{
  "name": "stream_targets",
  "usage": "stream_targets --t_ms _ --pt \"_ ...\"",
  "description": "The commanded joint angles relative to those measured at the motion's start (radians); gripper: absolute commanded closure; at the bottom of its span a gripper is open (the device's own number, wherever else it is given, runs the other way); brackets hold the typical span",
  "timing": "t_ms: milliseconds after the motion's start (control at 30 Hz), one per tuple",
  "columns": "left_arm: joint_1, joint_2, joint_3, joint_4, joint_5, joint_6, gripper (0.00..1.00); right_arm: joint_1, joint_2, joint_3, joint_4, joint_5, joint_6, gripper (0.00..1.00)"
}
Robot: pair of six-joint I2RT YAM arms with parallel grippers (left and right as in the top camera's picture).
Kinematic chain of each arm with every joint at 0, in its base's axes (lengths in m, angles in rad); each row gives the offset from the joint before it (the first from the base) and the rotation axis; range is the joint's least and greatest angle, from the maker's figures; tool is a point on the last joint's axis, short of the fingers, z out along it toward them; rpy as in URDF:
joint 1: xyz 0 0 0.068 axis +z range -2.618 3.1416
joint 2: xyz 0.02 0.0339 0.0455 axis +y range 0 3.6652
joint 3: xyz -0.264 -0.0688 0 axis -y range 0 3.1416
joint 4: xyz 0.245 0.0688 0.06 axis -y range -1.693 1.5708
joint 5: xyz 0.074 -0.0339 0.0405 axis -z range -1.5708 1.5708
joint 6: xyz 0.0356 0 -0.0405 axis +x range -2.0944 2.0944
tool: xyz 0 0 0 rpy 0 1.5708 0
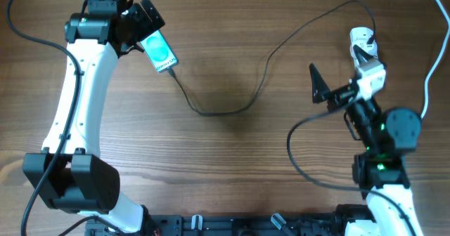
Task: Plug charger to phone and switch on socket
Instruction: 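Open the left gripper on the phone and retract the right arm to rest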
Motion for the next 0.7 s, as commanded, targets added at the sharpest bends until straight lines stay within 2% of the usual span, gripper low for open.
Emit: stream_targets --t_ms 0,167,367,500,667 --pt "0.002 -0.015 0.010 0.003 0.011 -0.013 0.00 0.003 -0.069 -0.093 0.039 0.016 0.043 0.00" --pt "0.002 -0.015 0.010 0.003 0.011 -0.013 0.00 0.003 -0.175 -0.224 0.095 0.037 0.061 0.00" --pt "0.002 -0.015 0.010 0.003 0.011 -0.013 0.00 0.003 -0.428 -0.409 0.136 0.084 0.061 0.00" --pt "0.002 -0.015 0.010 0.003 0.011 -0.013 0.00 0.003 -0.519 -0.409 0.000 0.101 0.061 0.00" --pt "0.002 -0.015 0.010 0.003 0.011 -0.013 0.00 0.003 -0.664 -0.409 -0.338 0.101 0.068 0.00"
